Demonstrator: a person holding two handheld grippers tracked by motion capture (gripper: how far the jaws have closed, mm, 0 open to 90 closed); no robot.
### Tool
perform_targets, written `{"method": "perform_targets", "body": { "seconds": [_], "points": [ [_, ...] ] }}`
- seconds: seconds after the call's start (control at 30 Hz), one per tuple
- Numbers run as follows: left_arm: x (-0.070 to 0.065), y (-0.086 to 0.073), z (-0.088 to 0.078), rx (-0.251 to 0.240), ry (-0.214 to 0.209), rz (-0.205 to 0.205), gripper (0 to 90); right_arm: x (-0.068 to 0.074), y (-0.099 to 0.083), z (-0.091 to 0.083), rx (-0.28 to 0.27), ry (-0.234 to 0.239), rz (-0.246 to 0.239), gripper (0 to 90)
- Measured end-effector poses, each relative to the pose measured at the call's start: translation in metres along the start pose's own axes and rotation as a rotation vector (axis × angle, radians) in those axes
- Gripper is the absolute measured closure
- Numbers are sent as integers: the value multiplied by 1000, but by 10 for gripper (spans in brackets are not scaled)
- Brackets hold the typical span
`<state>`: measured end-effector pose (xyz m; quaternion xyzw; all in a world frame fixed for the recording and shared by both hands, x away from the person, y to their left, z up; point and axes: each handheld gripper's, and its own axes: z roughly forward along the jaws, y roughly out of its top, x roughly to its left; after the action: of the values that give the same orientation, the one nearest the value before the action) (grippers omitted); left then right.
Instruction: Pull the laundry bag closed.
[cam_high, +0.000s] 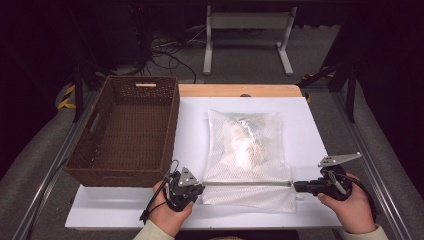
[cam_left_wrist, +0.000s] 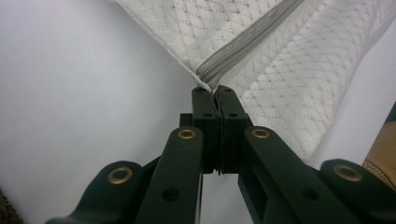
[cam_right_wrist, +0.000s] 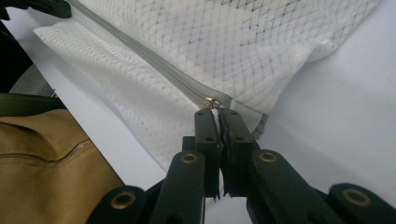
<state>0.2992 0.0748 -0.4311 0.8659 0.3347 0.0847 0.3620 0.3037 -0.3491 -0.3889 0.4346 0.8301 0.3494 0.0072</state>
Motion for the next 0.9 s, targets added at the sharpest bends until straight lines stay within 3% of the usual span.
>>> {"method": "perform_targets", "body": {
  "seconds": [0.2, 0.47, 0.57, 0.6, 0.67, 0.9],
  "points": [
    [0, 0, 0, 1, 0, -5, 886, -5, -1, -2, 3, -10, 24, 863],
    [-1, -1, 2, -4, 4, 17, 838, -4, 0, 0, 14, -6, 14, 860],
    [-1, -1, 1, -18, 4, 16, 774, -5, 1, -1, -2, -8, 6, 839],
    [-1, -1, 0, -23, 4, 14, 698, -5, 1, -3, -14, -11, 5, 772],
    [-1, -2, 0, -44, 16, 15, 547, -5, 2, -4, -21, -18, -1, 742],
    [1, -1, -7, -92, -6, 20, 491, -4, 5, -9, -77, -33, -28, 666]
  ]
}}
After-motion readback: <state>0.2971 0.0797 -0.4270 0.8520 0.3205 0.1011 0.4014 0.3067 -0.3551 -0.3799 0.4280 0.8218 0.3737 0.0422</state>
